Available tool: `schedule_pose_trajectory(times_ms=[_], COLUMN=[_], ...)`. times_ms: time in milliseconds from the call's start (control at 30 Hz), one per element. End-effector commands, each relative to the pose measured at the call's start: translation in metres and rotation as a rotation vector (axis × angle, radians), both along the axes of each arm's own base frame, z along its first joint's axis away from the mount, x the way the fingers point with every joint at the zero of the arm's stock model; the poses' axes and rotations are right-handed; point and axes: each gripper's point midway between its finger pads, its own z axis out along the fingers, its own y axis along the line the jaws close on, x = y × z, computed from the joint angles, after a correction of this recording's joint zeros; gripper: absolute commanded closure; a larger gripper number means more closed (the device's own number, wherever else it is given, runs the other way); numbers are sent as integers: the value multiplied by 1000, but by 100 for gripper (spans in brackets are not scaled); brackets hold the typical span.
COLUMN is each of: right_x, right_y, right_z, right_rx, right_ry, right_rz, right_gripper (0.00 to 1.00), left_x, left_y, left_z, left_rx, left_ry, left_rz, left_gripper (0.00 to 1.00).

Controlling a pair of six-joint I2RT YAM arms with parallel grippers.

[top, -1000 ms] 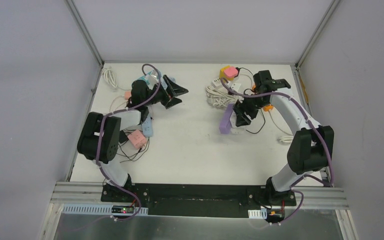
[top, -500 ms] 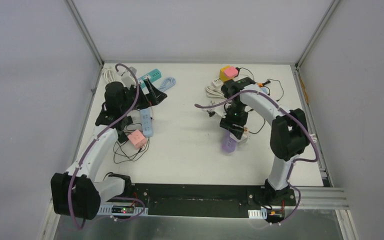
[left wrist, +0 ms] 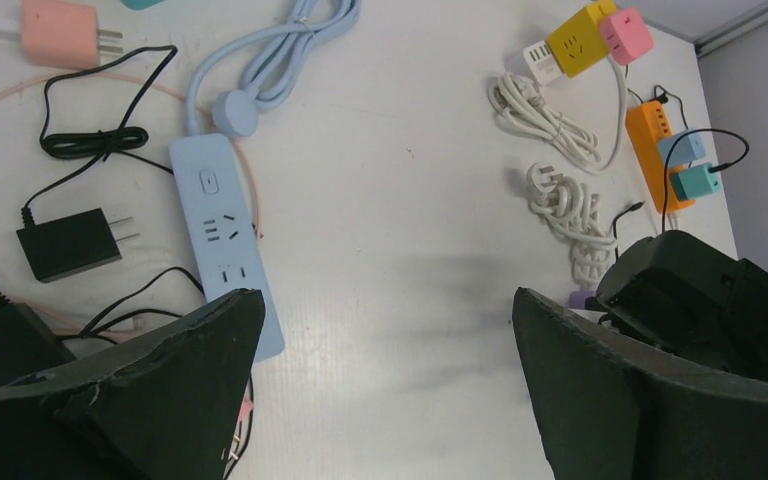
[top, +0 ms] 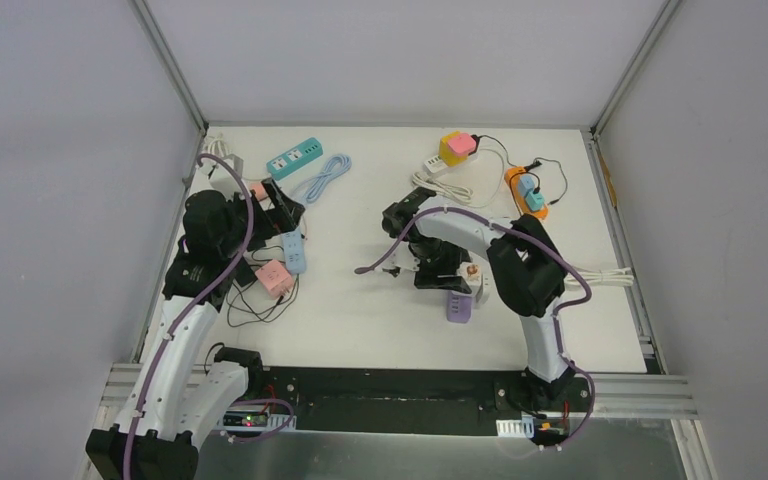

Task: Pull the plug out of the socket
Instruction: Place the socket at the center of the board.

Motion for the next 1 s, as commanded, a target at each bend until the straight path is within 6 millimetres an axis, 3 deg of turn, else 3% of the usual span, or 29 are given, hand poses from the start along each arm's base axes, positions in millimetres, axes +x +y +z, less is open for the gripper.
schedule_pose_trajectory(times_ms=[0, 167, 400, 600, 833, 967], right_x=[-16, -21, 2, 14, 17, 11], right_y=[8, 12, 31, 41, 53, 56], right_z=[-46, -53, -27, -1, 49, 79], right_rx=[12, 22, 127, 211, 382, 521], right_ry=[49, 57, -54, -105, -112, -76], right_rz=[-88, -89, -81, -87, -90, -123], right_gripper=[69, 44, 1, 0, 0, 0], left_x=[-4, -5, -2, -5, -4, -5], left_y=[9, 7, 3, 2, -8, -35], left_z=[12, 15, 27, 35, 53, 71], left_rx=[36, 30, 28, 18, -13, -69], left_ry=[-25, -29, -46, -67, -90, -107], left_rz=[30, 17, -6, -11, -62, -218], left_gripper=[1, 1, 1, 1, 1, 1])
